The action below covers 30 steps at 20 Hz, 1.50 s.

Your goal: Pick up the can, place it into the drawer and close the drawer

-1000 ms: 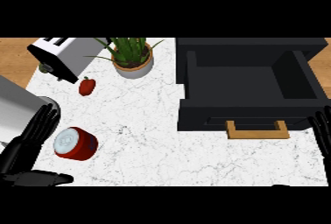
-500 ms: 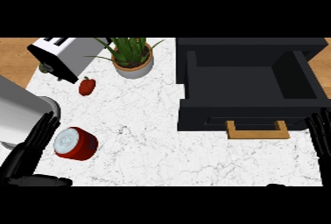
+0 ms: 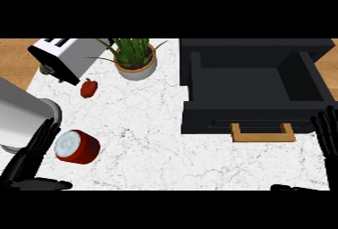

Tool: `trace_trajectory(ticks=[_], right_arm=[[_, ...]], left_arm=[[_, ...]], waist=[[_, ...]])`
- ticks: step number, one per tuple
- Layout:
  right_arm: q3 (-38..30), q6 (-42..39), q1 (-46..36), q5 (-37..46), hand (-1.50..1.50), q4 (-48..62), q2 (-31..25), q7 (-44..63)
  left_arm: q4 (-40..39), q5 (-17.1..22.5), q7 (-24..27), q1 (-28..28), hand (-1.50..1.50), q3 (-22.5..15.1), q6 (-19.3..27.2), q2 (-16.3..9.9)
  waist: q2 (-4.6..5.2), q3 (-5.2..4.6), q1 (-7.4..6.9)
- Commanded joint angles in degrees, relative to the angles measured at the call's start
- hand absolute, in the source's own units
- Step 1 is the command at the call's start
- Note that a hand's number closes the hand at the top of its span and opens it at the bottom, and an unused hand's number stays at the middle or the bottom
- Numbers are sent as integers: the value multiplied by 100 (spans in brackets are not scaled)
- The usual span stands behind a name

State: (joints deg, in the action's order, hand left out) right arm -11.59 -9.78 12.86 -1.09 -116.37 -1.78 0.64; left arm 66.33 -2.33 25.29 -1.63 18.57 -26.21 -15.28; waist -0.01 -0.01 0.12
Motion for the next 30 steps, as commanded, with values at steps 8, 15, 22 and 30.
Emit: trace_trajectory(ticks=[8,15,22,30], right_arm=[[-477,-352,276,-600,-150,-619,-314,406],[60,3,51,77,-150,-413,124,355],[-265,-256,180,-301,-150,-544,3,404],[-256,-294,234,-236,-150,-455,144,201]], left_arm=[[-915,-2,330,195,-150,88,-72,-264],[-2443,-263,1334,855,-150,46,67,-481],[-1360,12,259,756,-150,-187,304,-155],[-1614,-203,568,814,-150,-542,708,322]], waist=[[-5,1,7],[2,-1,12],[-8,4,-9],[-7,3,-8]])
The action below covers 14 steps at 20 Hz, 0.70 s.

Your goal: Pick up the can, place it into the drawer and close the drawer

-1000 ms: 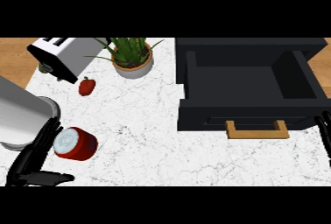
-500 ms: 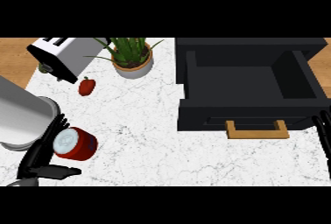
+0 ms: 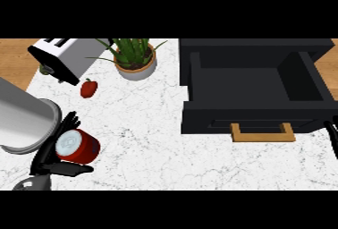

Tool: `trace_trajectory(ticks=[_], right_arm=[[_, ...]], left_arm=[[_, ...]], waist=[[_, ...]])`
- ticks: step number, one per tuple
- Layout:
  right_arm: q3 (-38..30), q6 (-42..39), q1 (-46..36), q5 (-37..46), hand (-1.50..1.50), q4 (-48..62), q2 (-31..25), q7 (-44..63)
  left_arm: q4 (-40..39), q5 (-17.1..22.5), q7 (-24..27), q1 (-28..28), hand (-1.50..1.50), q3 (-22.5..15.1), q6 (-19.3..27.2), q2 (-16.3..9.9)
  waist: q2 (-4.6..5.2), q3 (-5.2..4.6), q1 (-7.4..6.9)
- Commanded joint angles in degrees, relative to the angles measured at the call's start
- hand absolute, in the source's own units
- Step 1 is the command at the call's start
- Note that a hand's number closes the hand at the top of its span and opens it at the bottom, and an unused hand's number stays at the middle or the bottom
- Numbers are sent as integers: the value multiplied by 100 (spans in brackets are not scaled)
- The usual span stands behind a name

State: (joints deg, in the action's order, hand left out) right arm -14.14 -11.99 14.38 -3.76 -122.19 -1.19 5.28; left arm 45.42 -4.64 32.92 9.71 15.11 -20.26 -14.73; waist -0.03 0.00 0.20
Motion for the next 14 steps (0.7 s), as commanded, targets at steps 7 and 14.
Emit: trace_trajectory(ticks=[7,14], right_arm=[[-172,-52,-99,-183,-150,135,-124,39],[-109,-474,770,-436,-150,-482,73,-179]], left_arm=[[-710,-117,401,530,-150,-200,145,98],[-533,85,165,681,150,-220,-46,127]], waist=[[5,-1,10],[4,-3,59]])
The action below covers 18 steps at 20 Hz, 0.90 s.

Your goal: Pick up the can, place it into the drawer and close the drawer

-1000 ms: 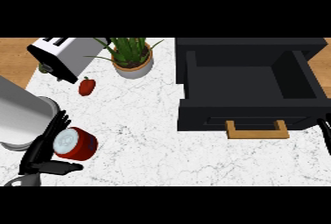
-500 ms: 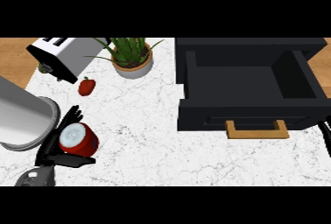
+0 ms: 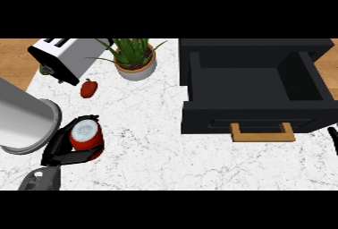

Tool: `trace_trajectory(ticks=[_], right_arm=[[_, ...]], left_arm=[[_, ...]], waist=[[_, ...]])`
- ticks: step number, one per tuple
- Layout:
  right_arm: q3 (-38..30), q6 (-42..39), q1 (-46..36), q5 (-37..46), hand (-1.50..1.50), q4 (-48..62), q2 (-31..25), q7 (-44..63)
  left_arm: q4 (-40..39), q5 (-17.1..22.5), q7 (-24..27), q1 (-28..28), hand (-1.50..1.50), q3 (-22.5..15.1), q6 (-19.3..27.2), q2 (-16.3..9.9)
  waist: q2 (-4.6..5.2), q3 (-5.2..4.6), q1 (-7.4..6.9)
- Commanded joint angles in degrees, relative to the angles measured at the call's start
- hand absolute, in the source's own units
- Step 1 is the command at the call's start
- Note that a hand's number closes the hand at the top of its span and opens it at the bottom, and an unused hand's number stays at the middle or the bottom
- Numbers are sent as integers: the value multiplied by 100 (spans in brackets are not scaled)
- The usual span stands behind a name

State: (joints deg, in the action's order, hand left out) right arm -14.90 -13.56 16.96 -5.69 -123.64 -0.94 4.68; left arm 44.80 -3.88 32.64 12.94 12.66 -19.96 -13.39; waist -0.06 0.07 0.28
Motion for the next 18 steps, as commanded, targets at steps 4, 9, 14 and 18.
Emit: trace_trajectory(ticks=[4,9,14,18], right_arm=[[-19,13,21,-30,-150,-318,66,279],[16,80,110,-63,-150,-541,13,445],[219,251,0,116,-150,-265,88,144],[4,52,192,-34,-150,-385,53,122]], left_arm=[[786,405,-675,-135,150,-145,-302,246],[839,538,-581,-21,150,-157,-451,243],[1473,703,-1169,16,150,177,864,765],[1969,811,-1460,-150,150,331,1458,913]], waist=[[-2,-6,-14],[1,-8,1],[-3,-6,-18],[-7,-5,-17]])
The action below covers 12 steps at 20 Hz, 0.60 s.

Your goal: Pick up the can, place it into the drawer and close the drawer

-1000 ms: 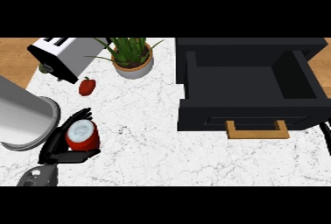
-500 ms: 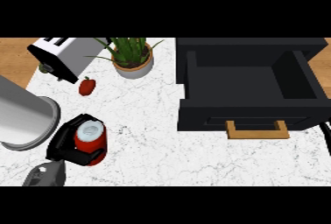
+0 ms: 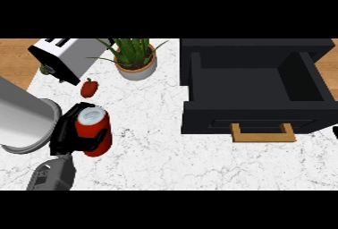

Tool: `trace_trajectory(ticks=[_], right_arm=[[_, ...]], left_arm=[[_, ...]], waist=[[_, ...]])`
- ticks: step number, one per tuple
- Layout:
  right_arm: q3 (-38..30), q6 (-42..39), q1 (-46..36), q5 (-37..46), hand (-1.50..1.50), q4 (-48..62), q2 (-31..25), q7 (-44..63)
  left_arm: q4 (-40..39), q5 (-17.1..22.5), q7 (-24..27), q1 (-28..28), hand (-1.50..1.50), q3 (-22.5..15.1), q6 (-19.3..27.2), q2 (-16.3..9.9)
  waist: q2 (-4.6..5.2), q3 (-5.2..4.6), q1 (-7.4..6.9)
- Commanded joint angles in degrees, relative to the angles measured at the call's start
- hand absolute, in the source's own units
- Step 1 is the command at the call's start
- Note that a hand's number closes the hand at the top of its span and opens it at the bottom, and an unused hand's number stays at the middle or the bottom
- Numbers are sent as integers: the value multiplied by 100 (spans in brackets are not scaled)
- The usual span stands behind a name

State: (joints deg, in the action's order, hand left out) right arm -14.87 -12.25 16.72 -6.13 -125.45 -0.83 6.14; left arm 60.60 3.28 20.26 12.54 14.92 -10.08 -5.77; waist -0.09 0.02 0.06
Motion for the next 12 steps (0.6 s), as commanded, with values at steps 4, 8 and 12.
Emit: trace_trajectory(ticks=[4,8,12], right_arm=[[123,121,-259,284,-150,315,8,-60],[-201,-51,-48,-176,-150,213,-72,-89],[-57,-96,505,-147,-150,-310,79,-170]], left_arm=[[728,-84,-604,291,150,-304,909,430],[1466,-202,-1196,214,150,-886,1157,564],[1957,-389,-1616,494,150,-1060,1199,568]], waist=[[5,-1,1],[1,1,5],[-6,1,27]])
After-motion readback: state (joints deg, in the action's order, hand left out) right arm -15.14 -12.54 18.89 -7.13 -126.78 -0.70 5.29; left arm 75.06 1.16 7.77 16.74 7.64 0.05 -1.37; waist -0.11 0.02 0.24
